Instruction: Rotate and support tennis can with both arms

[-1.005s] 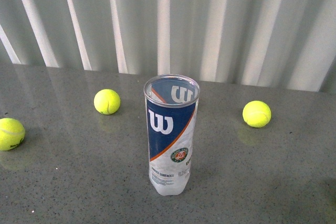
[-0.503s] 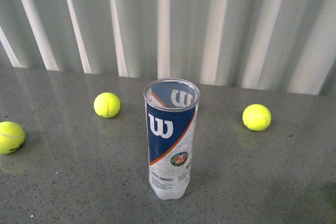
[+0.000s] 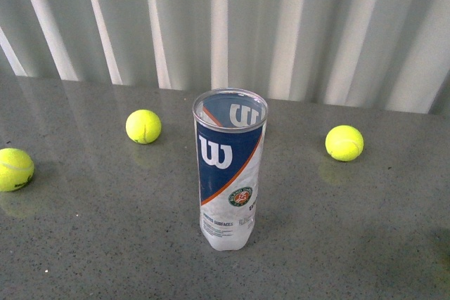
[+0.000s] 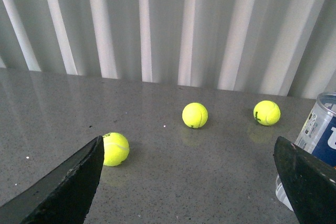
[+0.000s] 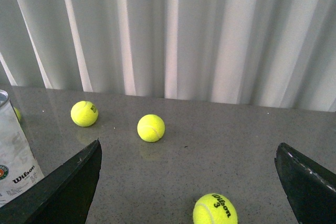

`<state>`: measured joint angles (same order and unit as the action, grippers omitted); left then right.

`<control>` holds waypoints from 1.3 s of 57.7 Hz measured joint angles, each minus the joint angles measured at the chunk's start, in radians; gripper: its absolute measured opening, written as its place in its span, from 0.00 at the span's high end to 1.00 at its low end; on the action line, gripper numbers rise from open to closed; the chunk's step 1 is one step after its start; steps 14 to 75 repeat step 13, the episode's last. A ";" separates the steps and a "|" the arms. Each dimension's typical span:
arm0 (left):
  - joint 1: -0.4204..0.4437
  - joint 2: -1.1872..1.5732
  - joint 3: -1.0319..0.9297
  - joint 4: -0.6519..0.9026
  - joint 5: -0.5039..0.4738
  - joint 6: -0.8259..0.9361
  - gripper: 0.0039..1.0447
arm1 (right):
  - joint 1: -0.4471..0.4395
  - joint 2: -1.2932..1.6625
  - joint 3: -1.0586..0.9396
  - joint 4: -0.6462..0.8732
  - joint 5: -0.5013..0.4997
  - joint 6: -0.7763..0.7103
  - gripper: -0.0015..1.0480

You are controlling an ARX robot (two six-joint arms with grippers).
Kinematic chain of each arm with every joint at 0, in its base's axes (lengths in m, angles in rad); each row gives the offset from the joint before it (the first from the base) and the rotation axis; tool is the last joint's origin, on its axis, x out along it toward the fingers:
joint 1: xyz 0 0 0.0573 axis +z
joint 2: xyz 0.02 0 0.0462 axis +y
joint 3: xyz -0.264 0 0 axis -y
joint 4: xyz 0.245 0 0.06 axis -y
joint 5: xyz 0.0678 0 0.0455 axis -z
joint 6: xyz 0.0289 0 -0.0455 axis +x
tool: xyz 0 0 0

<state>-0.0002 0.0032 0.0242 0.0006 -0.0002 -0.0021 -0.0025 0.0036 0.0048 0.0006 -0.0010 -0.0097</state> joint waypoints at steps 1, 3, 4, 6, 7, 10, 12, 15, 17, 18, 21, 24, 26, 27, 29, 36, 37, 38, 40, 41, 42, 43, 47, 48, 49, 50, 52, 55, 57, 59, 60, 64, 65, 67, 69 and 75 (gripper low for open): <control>0.000 0.000 0.000 0.000 0.000 0.000 0.06 | 0.000 0.000 0.000 0.000 0.000 0.000 0.07; 0.000 0.000 0.000 0.000 0.000 0.000 0.06 | 0.000 0.000 0.000 0.000 0.000 0.000 0.07; 0.000 0.000 0.000 0.000 0.000 0.000 0.06 | 0.000 0.000 0.000 0.000 0.000 0.000 0.07; 0.000 0.000 0.000 0.000 0.000 0.000 0.06 | 0.000 0.000 0.000 0.000 0.000 0.000 0.07; 0.000 0.000 0.000 0.000 0.000 0.000 0.06 | 0.000 0.000 0.000 0.000 0.000 0.000 0.07; 0.000 0.000 0.000 0.000 0.000 0.000 0.06 | 0.000 0.000 0.000 0.000 0.000 0.000 0.07; 0.000 0.000 0.000 0.000 0.000 0.000 0.06 | 0.000 0.000 0.000 0.000 0.000 0.000 0.07; 0.000 0.000 0.000 0.000 0.000 0.000 0.06 | 0.000 0.000 0.000 0.000 0.000 0.000 0.07; 0.000 0.000 0.000 0.000 0.000 0.000 0.06 | 0.000 0.000 0.000 0.000 0.000 0.000 0.07; 0.000 0.000 0.000 0.000 0.000 0.000 0.06 | 0.000 0.000 0.000 0.000 0.000 0.000 0.07; 0.000 0.000 0.000 0.000 0.000 0.000 0.06 | 0.000 0.000 0.000 0.000 0.000 0.000 0.07; 0.000 0.000 0.000 0.000 0.000 0.000 0.06 | 0.000 0.000 0.000 0.000 0.000 0.000 0.07; 0.000 0.000 0.000 0.000 0.000 0.000 0.06 | 0.000 0.000 0.000 0.000 0.000 0.000 0.07; 0.000 0.000 0.000 0.000 0.000 0.000 0.06 | 0.000 0.000 0.000 0.000 0.000 0.000 0.07; 0.000 0.000 0.000 0.000 0.000 0.000 0.06 | 0.000 0.000 0.000 0.000 0.000 0.000 0.07; 0.000 0.000 0.000 0.000 0.000 0.000 0.06 | 0.000 0.000 0.000 0.000 0.000 0.000 0.07; 0.000 0.000 0.000 0.000 0.000 0.000 0.06 | 0.000 0.000 0.000 0.000 0.000 0.000 0.07; 0.000 0.000 0.000 0.000 0.000 0.000 0.06 | 0.000 0.000 0.000 0.000 0.000 0.000 0.07; 0.000 0.000 0.000 0.000 0.000 0.000 0.06 | 0.000 0.000 0.000 0.000 0.000 0.000 0.07; 0.000 0.000 0.000 0.000 0.000 0.000 0.06 | 0.000 0.000 0.000 0.000 0.000 0.000 0.07; 0.000 0.000 0.000 0.000 0.000 0.000 0.06 | 0.000 0.000 0.000 0.000 0.000 0.000 0.07; 0.000 0.000 0.000 0.000 0.000 0.000 0.06 | 0.000 0.000 0.000 0.000 0.000 0.000 0.07; 0.000 0.000 0.000 0.000 0.000 0.000 0.06 | 0.000 0.000 0.000 0.000 0.000 0.000 0.07; 0.000 0.000 0.000 0.000 0.000 0.000 0.06 | 0.000 0.000 0.000 0.000 0.000 0.000 0.07; 0.000 0.000 0.000 0.000 0.000 0.000 0.06 | 0.000 0.000 0.000 0.000 0.000 0.000 0.07; 0.000 0.000 0.000 0.000 0.000 0.000 0.06 | 0.000 0.000 0.000 0.000 0.000 0.000 0.07; 0.000 0.000 0.000 0.000 0.000 0.000 0.06 | 0.000 0.000 0.000 0.000 0.000 0.000 0.07; 0.000 0.000 0.000 0.000 0.000 0.000 0.06 | 0.000 0.000 0.000 0.000 0.000 0.000 0.07; 0.000 0.000 0.000 0.000 0.000 0.000 0.06 | 0.000 0.000 0.000 0.000 0.000 0.000 0.07; 0.000 0.000 0.000 0.000 0.000 0.000 0.06 | 0.000 0.000 0.000 0.000 0.000 0.000 0.07; 0.000 0.000 0.000 0.000 0.000 0.000 0.06 | 0.000 0.000 0.000 0.000 0.000 0.000 0.07; 0.000 0.000 0.000 0.000 0.000 0.000 0.06 | 0.000 0.000 0.000 0.000 0.000 0.000 0.07; 0.000 0.000 0.000 0.000 0.000 0.000 0.06 | 0.000 0.000 0.000 0.000 0.000 0.000 0.07; 0.000 0.000 0.000 0.000 0.000 0.000 0.06 | 0.000 0.000 0.000 0.000 0.000 0.000 0.07; 0.000 0.000 0.000 0.000 0.000 0.000 0.06 | 0.000 0.000 0.000 0.000 0.000 0.000 0.07; 0.000 0.000 0.000 0.000 0.000 0.000 0.06 | 0.000 0.000 0.000 0.000 0.000 0.000 0.07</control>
